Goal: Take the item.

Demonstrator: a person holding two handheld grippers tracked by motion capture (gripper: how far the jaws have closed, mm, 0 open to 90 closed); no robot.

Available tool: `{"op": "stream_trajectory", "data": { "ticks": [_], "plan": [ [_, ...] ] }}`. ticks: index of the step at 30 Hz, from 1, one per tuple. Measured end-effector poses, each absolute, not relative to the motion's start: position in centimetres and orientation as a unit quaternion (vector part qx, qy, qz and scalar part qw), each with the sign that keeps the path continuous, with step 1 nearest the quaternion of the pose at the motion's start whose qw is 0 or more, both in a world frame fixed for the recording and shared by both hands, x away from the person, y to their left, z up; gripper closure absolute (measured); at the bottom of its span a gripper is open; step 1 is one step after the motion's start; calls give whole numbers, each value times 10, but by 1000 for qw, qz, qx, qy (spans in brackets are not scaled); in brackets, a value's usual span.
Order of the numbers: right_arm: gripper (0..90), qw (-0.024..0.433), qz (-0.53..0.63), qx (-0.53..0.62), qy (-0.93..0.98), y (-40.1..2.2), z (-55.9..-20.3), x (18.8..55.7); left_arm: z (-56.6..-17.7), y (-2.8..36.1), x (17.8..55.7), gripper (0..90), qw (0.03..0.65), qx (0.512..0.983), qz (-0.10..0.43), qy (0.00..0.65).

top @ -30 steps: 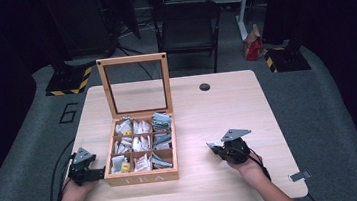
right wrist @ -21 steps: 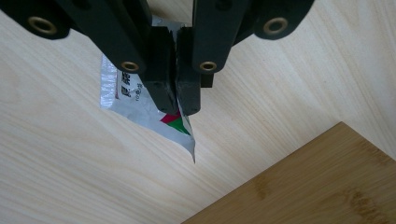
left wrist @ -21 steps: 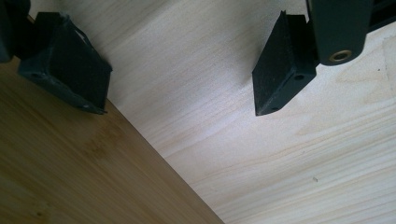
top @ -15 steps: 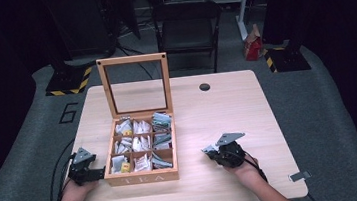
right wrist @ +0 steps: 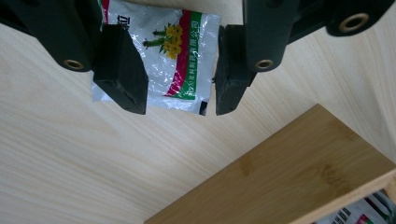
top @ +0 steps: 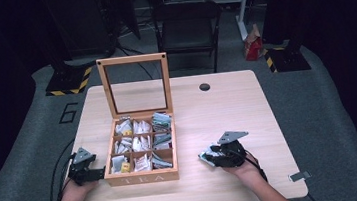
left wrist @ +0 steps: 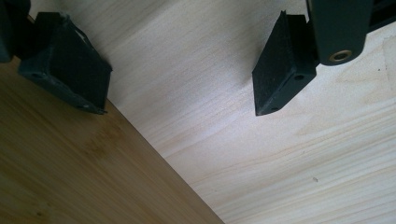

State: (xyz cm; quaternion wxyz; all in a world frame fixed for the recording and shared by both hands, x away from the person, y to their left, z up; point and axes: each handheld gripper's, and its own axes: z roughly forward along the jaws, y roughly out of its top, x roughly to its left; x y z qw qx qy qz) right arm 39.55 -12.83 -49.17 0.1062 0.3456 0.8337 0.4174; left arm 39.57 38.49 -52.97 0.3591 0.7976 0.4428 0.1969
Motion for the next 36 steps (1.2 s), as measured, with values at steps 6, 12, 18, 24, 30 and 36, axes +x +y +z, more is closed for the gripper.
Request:
{"op": "stream_trajectory", "data": {
  "ticks": [6,12,18,24,30,36],
  "plan": [
    [526,122,418,350,829,-136,-487,397,-530,385,396,190,359,798,197,443],
    [524,136,411,362,826,-143,-485,398,-530,385,396,190,359,798,196,443],
    [523,144,413,372,819,-152,-483,400,-530,385,396,190,359,798,197,443],
    [523,153,411,381,814,-158,-483,400,-530,385,396,190,359,798,197,443],
    [520,157,407,394,809,-164,-486,402,-530,385,396,190,359,798,197,442],
    [455,169,399,397,809,-166,-487,403,-530,385,396,190,359,798,197,442]
  ]
}}
